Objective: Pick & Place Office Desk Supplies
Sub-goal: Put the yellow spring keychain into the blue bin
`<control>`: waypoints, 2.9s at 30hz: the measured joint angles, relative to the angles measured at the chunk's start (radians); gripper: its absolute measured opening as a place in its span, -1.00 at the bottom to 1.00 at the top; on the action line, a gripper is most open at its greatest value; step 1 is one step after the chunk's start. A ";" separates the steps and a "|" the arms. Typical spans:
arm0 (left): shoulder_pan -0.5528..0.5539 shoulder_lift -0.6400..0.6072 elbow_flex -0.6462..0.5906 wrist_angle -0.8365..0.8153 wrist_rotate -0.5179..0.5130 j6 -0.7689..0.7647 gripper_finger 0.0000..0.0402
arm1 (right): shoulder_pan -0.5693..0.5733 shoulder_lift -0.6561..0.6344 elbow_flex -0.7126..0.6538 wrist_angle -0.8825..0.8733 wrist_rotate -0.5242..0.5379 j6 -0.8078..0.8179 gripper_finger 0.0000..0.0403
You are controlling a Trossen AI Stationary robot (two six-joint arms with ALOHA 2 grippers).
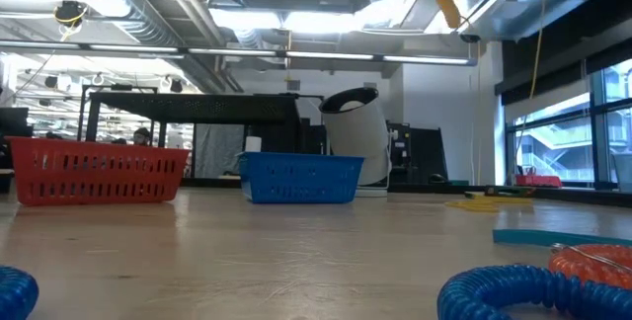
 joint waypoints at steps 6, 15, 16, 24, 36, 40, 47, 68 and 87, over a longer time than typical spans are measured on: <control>-0.014 0.014 0.000 0.044 -0.002 0.042 -0.06 | -0.031 0.000 0.000 0.069 -0.016 -0.082 -0.95; -0.003 0.068 -0.001 0.103 -0.126 0.059 0.11 | -0.049 0.000 0.001 0.117 -0.008 -0.268 -0.94; 0.000 0.068 -0.001 0.123 -0.126 0.059 0.11 | -0.049 0.000 0.001 0.117 -0.007 -0.270 -0.94; 0.026 0.067 0.000 0.200 -0.017 0.044 0.10 | -0.052 0.001 0.002 0.118 -0.003 -0.302 -0.94; 0.070 0.135 -0.006 0.246 -0.026 0.012 0.03 | -0.052 0.001 0.002 0.121 -0.007 -0.318 -0.94; 0.070 0.136 -0.006 0.245 -0.026 0.014 -0.16 | -0.052 0.001 0.002 0.120 -0.007 -0.318 -0.94; 0.065 0.136 -0.006 0.244 -0.026 0.065 -0.73 | -0.053 0.001 0.002 0.120 -0.008 -0.314 -0.94; 0.076 0.136 -0.006 0.131 -0.061 0.016 -0.89 | -0.042 -0.079 0.002 -0.037 -0.110 0.044 0.11; 0.329 0.135 -0.006 -0.521 -0.014 -0.355 -0.88 | -0.031 -0.117 0.002 -0.362 -0.314 0.417 0.15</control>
